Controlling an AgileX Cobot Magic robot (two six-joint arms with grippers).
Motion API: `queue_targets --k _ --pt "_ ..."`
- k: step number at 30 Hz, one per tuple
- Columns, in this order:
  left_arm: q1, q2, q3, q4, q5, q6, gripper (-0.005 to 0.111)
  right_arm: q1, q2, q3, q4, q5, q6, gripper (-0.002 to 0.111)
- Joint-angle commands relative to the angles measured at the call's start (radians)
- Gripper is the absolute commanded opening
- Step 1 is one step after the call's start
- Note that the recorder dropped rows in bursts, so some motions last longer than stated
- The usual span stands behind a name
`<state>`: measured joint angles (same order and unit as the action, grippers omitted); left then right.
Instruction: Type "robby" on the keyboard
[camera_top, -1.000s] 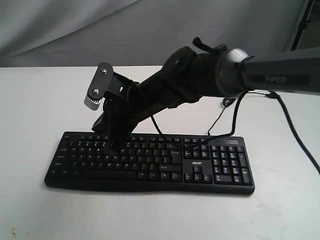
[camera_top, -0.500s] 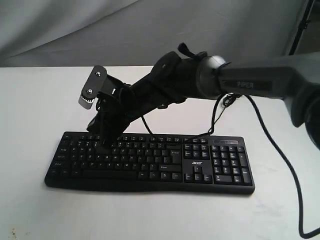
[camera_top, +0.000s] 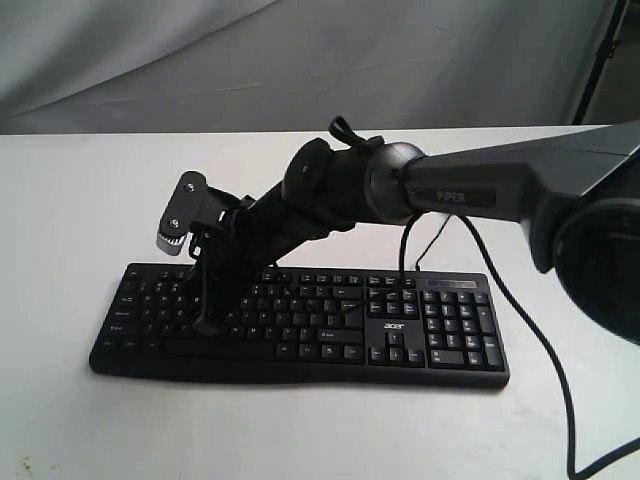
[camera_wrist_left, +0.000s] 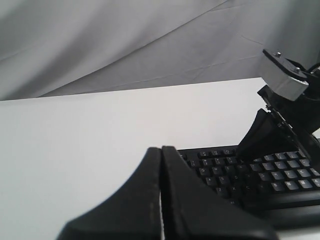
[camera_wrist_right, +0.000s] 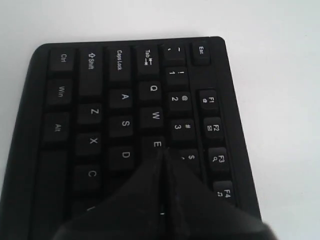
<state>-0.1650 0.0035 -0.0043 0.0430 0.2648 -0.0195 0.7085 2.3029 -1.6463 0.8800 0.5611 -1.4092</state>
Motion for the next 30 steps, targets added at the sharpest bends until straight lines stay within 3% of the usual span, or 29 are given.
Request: queue_targets --k 1,30 --pt "-0.006 -0.003 0.004 0.005 -0.005 -0.003 0.000 0.001 -0.003 -0.007 -0.005 -0.021 0.008 0.000" --pt "-0.006 -0.003 0.004 0.005 -0.005 -0.003 0.000 0.017 0.016 -0.007 -0.010 -0.049 0.013 0.000"
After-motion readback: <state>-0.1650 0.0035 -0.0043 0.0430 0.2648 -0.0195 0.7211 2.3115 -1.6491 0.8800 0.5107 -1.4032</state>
